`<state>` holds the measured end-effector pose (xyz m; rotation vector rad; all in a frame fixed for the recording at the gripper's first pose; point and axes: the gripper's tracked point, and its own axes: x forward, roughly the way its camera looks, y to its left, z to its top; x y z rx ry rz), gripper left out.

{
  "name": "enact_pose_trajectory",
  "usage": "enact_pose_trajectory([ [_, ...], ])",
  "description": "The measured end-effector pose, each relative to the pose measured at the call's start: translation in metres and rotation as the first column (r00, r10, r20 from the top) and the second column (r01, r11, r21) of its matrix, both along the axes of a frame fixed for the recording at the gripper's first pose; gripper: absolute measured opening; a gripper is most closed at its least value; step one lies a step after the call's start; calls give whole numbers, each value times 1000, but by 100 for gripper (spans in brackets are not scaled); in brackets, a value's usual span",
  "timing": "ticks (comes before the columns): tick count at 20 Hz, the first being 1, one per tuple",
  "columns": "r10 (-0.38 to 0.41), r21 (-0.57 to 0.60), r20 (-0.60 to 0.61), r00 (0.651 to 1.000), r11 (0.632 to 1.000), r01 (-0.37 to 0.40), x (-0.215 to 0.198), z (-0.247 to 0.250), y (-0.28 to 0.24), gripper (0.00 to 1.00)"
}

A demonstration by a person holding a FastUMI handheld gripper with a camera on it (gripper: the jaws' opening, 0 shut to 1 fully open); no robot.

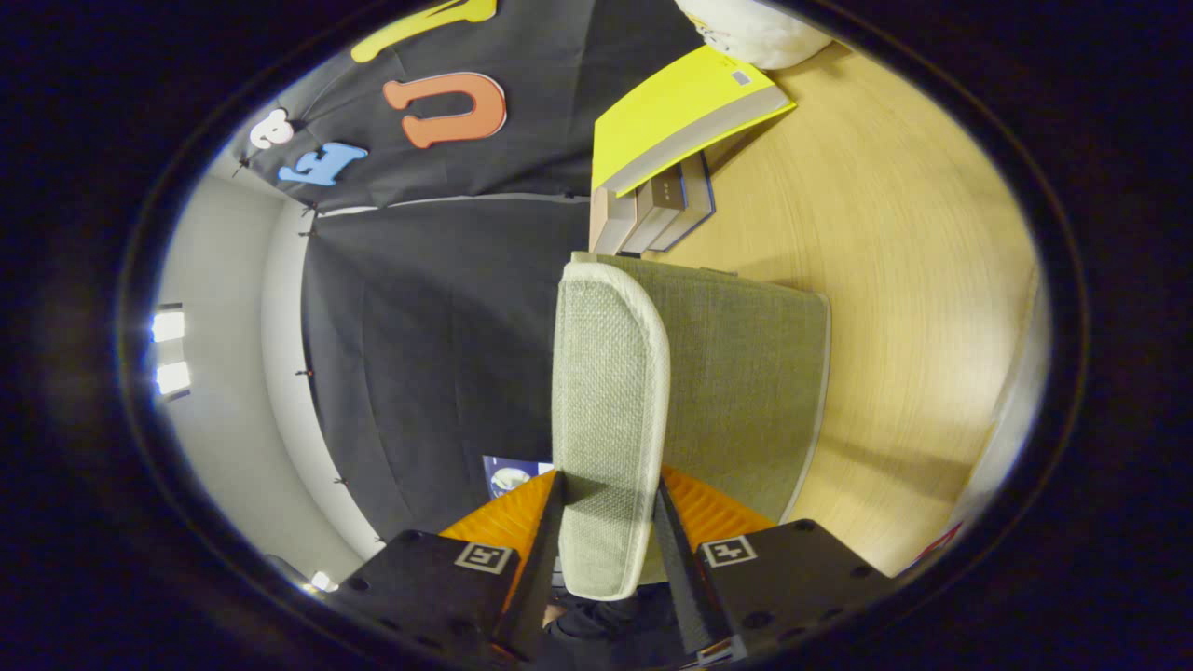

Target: Open the storage box then place both shoes into the box .Put the left shoe in first, then the right shoe, with the right side of both shoes facing outward in a uniform manner.

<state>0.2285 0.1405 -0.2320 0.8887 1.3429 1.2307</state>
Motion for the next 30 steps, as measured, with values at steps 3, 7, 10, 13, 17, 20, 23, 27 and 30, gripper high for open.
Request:
enact_pose_trajectory([
  [3, -11, -8, -11, 1000, 1000, 10, -4, 1, -3, 48],
  [7, -34, 18, -33, 999, 999, 35, -6, 19, -7, 22],
  [10, -27, -7, 5, 1000, 1000, 27, -13, 34, -9, 5],
  [13, -56, -29, 61, 997, 998, 57, -15, 55, -4, 5],
  [17, -78, -41, 67, 995, 996, 81, -30, 93, 11, 5],
  [20, -101, -68, 100, 990, 992, 109, -34, 113, 29, 5],
  [23, -134, -62, 124, 983, 988, 143, -37, 133, 53, 5],
  [27, -143, -36, 144, 979, 988, 149, -49, 158, 92, 5],
  [30, -150, -29, 167, 975, 987, 157, -53, 173, 126, 5],
])
